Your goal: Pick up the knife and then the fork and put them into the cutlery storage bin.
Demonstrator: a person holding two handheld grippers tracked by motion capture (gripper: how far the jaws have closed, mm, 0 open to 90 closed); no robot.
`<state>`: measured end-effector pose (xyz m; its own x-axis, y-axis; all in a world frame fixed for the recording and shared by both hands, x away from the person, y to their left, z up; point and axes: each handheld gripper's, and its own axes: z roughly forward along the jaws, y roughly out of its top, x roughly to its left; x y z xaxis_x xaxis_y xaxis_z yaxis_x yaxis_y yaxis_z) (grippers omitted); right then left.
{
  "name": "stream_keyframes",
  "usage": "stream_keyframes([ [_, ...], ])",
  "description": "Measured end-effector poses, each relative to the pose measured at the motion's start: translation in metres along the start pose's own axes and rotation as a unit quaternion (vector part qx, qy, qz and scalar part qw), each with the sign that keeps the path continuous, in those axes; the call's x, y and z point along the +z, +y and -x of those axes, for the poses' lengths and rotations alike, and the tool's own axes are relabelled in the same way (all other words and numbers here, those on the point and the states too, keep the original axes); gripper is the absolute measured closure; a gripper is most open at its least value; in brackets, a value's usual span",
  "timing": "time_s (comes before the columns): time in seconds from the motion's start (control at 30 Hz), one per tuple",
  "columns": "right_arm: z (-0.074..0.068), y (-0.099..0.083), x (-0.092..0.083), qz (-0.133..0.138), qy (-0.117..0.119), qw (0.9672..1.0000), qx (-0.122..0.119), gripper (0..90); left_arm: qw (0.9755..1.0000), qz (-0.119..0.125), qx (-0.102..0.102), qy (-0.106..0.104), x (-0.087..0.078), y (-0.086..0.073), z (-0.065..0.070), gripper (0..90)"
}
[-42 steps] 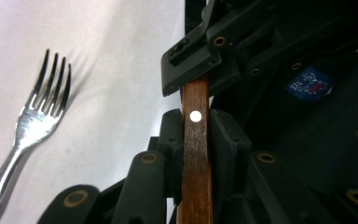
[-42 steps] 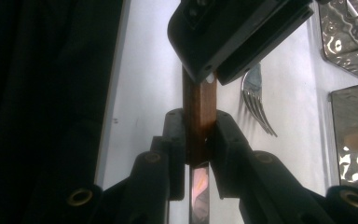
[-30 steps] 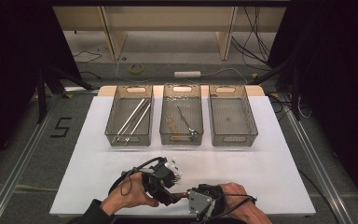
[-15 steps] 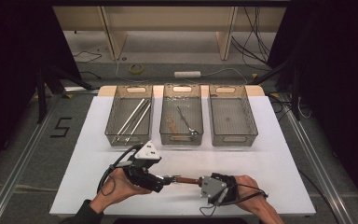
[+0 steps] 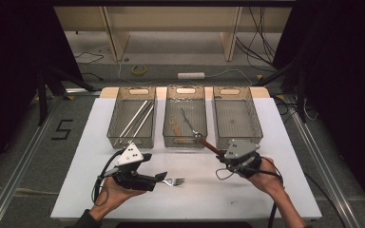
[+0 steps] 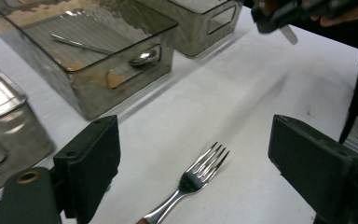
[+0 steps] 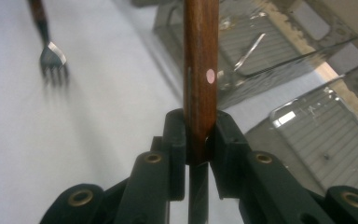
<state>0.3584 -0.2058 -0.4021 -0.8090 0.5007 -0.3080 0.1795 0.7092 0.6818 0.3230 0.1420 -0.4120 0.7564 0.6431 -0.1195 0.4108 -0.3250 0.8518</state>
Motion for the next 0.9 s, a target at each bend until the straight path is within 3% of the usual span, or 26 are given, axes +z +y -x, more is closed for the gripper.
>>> stream_keyframes([
  [0.13,0.021,0.010,-0.001,0.008,-0.002,0.9990,0.045,78.0,0.9998,0.014,-0.003,0.016,-0.007,-0.005,-0.004,16.0],
  [0.37,0.064,0.029,0.003,0.027,-0.005,0.9921,0.123,77.9,0.9991,0.032,-0.007,0.026,-0.016,-0.012,-0.009,16.0],
  [0.47,0.080,0.035,0.008,0.027,-0.013,0.9891,0.144,77.9,0.9990,0.035,-0.011,0.027,-0.017,-0.015,-0.012,16.0],
  [0.9,0.128,0.044,0.028,0.027,-0.046,0.9758,0.212,77.9,0.9987,0.038,-0.014,0.031,-0.019,-0.018,-0.015,15.7],
])
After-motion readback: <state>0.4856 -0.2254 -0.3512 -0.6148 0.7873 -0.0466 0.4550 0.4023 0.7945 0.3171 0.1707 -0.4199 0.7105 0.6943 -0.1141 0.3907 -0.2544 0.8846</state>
